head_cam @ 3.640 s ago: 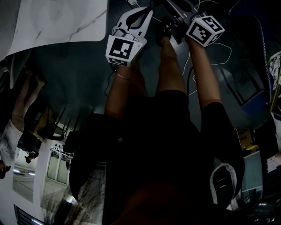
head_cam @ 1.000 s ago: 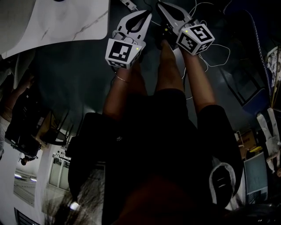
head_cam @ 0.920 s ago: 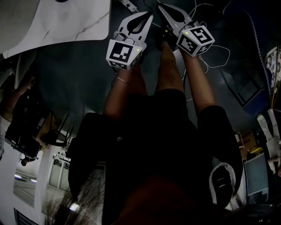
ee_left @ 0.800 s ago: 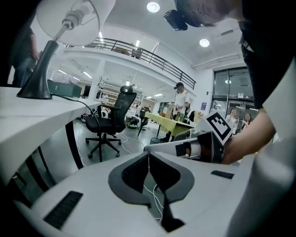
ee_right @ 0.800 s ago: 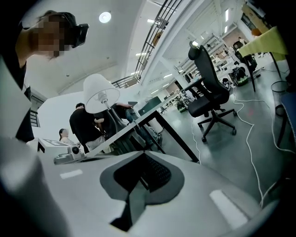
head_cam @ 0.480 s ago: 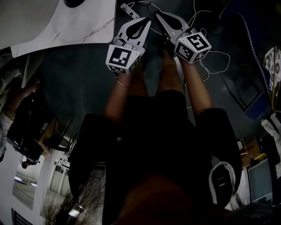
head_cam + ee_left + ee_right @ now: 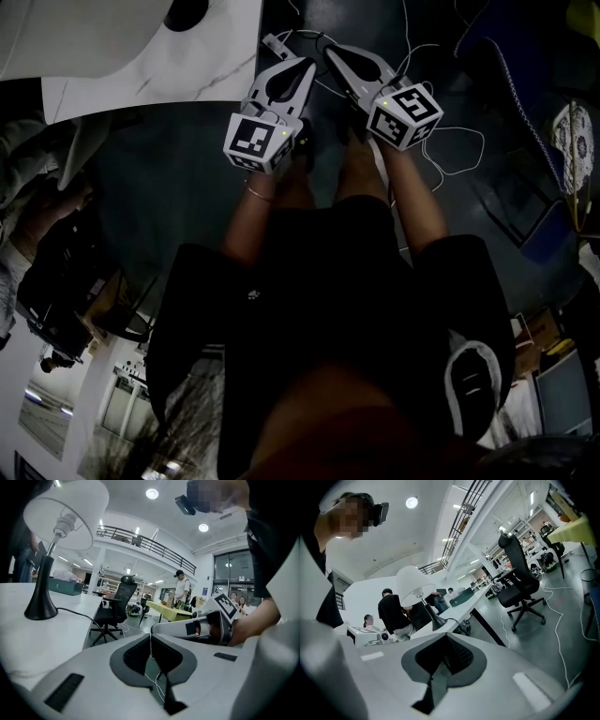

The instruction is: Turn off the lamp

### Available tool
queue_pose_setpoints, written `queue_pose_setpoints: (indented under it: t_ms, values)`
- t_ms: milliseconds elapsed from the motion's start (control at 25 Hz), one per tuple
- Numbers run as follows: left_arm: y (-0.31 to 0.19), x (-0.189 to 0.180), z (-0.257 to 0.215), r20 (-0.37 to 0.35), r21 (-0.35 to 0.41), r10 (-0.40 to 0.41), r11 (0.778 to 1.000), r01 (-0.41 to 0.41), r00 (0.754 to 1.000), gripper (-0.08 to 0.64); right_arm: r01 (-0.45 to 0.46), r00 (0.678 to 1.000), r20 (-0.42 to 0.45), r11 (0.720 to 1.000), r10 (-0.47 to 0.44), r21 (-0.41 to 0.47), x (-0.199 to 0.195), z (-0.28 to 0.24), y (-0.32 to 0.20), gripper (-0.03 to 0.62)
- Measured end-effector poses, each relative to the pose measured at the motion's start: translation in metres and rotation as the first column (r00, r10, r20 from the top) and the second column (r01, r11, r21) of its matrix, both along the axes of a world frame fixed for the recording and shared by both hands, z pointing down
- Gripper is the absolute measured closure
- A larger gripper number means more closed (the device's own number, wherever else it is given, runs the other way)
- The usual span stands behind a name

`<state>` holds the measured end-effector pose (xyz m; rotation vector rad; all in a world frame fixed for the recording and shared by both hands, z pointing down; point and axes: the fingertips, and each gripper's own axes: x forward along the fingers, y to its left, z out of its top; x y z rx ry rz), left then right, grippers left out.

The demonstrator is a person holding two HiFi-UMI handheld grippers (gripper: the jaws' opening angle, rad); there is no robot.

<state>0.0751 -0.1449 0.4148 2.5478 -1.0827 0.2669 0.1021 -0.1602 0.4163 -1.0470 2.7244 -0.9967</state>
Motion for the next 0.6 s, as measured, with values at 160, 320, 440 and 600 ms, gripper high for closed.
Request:
queue_pose_setpoints:
  t_ms: [160, 320, 440, 600]
  values:
    - [0.001, -0.005, -0.014, -0.01, 0.02, 0.006, 1.0, -0.006, 1.0, 0.546, -0.006, 1.0, -0.003, 1.0, 0.006, 0.015, -0.001, -0.015, 0.003, 0.592]
    - [0.003, -0.009, -0.031, -0.02, 0.044, 0.013, 0.999, -0.013, 1.0, 0.546, -0.021, 1.0, -0.007, 0.999, 0.021, 0.027, -0.001, -0.032, 0.006, 0.592]
    - [0.004, -0.013, -0.046, -0.022, 0.054, 0.012, 0.998, -0.011, 1.0, 0.546, -0.033, 0.999, -0.023, 0.998, 0.034, 0.046, -0.001, -0.046, 0.009, 0.592]
    - [0.004, -0.018, -0.062, -0.032, 0.078, 0.019, 0.997, -0.017, 0.999, 0.546, -0.037, 0.999, -0.019, 0.997, 0.038, 0.064, -0.004, -0.065, 0.008, 0.592]
